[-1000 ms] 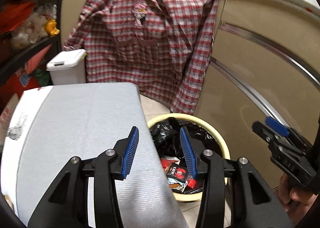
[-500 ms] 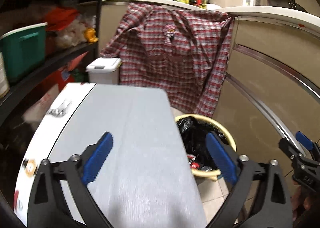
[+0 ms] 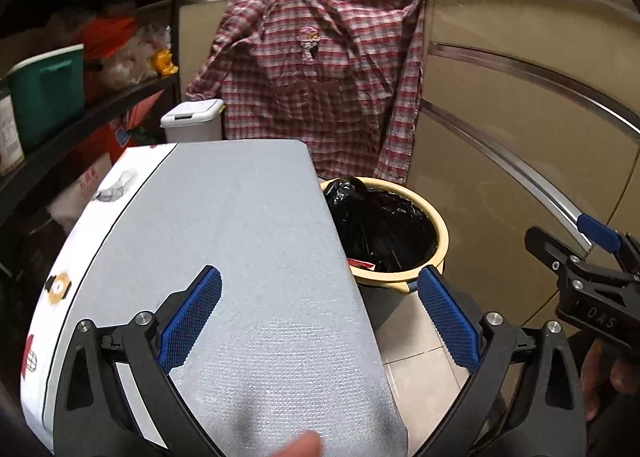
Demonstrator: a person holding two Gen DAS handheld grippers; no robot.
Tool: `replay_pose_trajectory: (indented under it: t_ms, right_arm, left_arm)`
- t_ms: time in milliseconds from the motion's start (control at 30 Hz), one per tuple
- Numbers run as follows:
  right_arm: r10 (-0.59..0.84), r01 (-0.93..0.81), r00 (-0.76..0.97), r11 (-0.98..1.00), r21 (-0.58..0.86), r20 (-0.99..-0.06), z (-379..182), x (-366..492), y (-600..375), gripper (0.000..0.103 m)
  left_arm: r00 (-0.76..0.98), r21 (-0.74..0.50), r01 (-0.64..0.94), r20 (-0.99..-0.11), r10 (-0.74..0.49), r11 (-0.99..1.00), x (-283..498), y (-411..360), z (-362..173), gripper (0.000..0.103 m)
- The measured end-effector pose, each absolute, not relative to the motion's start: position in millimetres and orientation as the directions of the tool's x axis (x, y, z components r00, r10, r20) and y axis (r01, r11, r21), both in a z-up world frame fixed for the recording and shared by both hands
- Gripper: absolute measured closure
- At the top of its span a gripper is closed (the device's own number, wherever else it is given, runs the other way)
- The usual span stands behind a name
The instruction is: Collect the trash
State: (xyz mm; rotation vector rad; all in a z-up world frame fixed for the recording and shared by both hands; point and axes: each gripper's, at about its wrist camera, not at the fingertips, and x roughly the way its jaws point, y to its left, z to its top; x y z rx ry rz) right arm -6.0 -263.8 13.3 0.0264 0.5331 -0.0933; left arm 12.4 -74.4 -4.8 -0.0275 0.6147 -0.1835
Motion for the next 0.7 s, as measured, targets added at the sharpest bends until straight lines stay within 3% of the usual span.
replay_pose_trajectory:
  t_ms: [700]
  right_arm:
    - [-0.079,0.11,0.855,0.993,0.03,-0.513,9.1,-3.9,-271.3,0.005]
  left_arm:
    - [0.801,-0.082,0.132,-0.578,-0.155,0.988,17.1,-77.2,-7.4,0.008]
